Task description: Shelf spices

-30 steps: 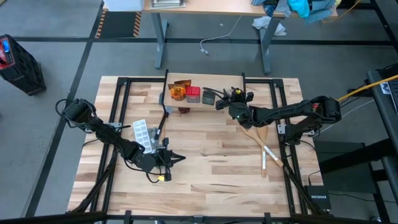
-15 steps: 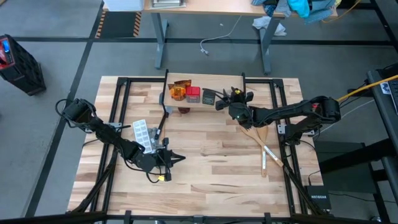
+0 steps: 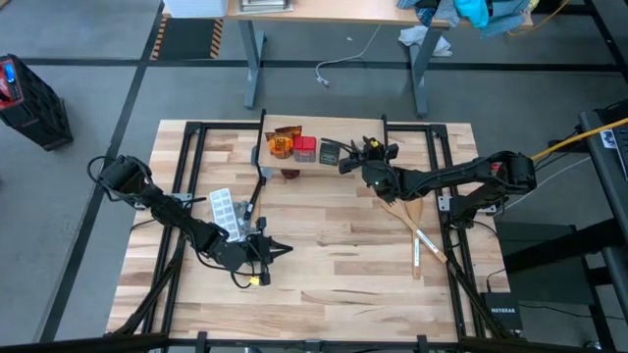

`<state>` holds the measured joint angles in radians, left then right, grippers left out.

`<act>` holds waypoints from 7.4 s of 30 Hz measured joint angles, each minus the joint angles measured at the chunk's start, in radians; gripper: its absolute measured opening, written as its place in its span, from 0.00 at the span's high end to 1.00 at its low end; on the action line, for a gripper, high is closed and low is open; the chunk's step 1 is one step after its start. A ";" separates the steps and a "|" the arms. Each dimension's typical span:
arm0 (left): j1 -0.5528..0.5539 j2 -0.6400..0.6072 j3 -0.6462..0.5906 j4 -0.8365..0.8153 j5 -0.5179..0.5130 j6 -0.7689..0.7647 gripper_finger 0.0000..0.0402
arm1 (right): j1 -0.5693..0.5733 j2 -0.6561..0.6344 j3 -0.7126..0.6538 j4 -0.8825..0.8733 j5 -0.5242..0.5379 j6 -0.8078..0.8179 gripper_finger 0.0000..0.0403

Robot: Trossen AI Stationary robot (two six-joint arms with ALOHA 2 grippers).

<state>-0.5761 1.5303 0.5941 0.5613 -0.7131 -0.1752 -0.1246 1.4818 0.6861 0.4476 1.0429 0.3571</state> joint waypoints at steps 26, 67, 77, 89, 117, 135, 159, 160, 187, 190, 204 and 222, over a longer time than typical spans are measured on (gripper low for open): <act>0.000 0.000 0.000 0.000 0.000 -0.012 0.99 | 0.001 0.000 0.000 0.073 -0.152 -0.048 0.54; 0.000 0.000 0.000 0.000 0.000 -0.012 0.99 | -0.002 -0.003 0.003 0.025 -0.141 -0.103 0.54; 0.000 0.000 0.000 0.000 0.000 -0.012 0.99 | -0.002 -0.003 0.003 0.024 -0.129 -0.102 0.54; 0.071 0.000 0.000 0.088 -0.016 0.143 0.99 | 0.000 -0.003 0.003 0.025 -0.123 -0.102 0.54; 0.250 -0.779 -0.302 -0.201 0.062 0.161 0.99 | 0.000 -0.002 0.002 0.023 -0.123 -0.103 0.54; 0.250 -1.001 -0.585 0.065 0.478 0.194 0.99 | 0.000 -0.002 0.002 0.023 -0.139 -0.103 0.54; 0.249 -1.029 -0.585 -0.194 0.659 0.205 0.99 | 0.000 -0.002 0.002 0.023 -0.139 -0.103 0.54; 0.249 -1.029 -0.585 -0.207 0.659 0.201 0.99 | 0.000 -0.002 0.002 0.023 -0.139 -0.103 0.54; 0.250 -1.029 -0.585 -0.427 0.588 -0.097 0.99 | 0.000 -0.002 0.002 0.023 -0.139 -0.102 0.54; 0.250 -1.029 -0.585 -0.445 0.582 -0.168 0.99 | 0.000 -0.002 0.002 0.023 -0.139 -0.101 0.54; 0.250 -1.026 -0.585 -0.527 0.581 0.000 0.99 | 0.000 -0.002 0.002 0.022 -0.139 -0.101 0.54; 0.250 -1.026 -0.585 -0.528 0.580 0.053 0.99 | 0.000 -0.002 0.002 0.023 -0.140 -0.101 0.54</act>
<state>-0.3264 0.5041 0.0093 0.0338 -0.1329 -0.1226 -0.1246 1.4799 0.6884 0.4702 0.9031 0.2558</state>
